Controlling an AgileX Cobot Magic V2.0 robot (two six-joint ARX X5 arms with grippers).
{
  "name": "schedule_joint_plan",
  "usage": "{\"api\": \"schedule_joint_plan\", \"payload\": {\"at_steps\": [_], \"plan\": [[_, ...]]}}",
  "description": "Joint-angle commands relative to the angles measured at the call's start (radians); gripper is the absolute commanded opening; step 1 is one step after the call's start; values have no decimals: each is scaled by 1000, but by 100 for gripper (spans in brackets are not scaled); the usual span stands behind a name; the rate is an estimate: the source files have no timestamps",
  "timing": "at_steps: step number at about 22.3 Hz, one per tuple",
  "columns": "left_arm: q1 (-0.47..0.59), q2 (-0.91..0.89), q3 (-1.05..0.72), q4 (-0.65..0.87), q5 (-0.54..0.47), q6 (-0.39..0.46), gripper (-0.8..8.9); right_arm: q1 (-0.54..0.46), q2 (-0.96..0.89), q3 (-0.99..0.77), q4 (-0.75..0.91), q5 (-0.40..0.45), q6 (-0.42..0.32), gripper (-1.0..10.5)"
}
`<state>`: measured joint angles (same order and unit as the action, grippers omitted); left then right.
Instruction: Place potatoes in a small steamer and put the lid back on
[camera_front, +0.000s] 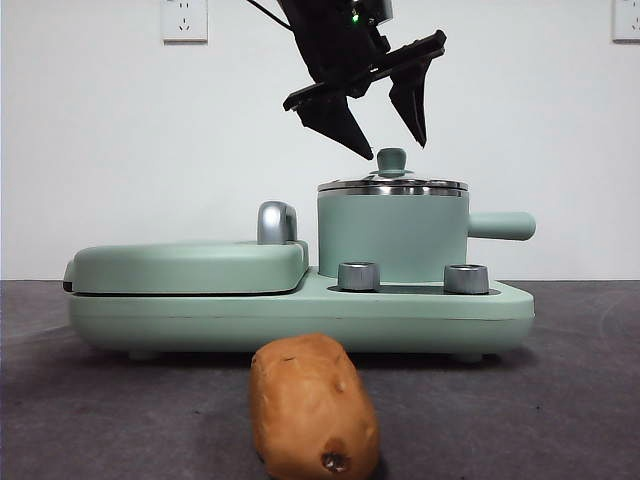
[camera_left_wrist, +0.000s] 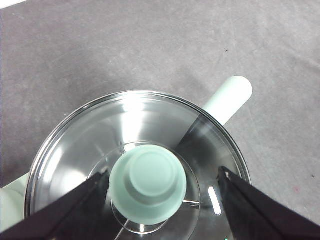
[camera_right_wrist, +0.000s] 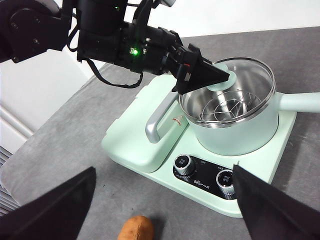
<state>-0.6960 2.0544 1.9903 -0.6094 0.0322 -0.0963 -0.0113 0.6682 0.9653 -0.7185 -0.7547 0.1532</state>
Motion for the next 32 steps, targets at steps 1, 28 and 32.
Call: {"api": "schedule_joint_plan", "payload": {"at_steps": [1, 28, 32], "plan": [[-11, 34, 29, 5, 0, 2, 337, 3, 4, 15, 6, -4, -6, 435], [-12, 42, 286, -183, -6, 43, 6, 3, 4, 15, 5, 13, 19, 434], [-2, 42, 423, -295, -90, 101, 6, 23, 11, 23, -17, 39, 77, 434]]}}
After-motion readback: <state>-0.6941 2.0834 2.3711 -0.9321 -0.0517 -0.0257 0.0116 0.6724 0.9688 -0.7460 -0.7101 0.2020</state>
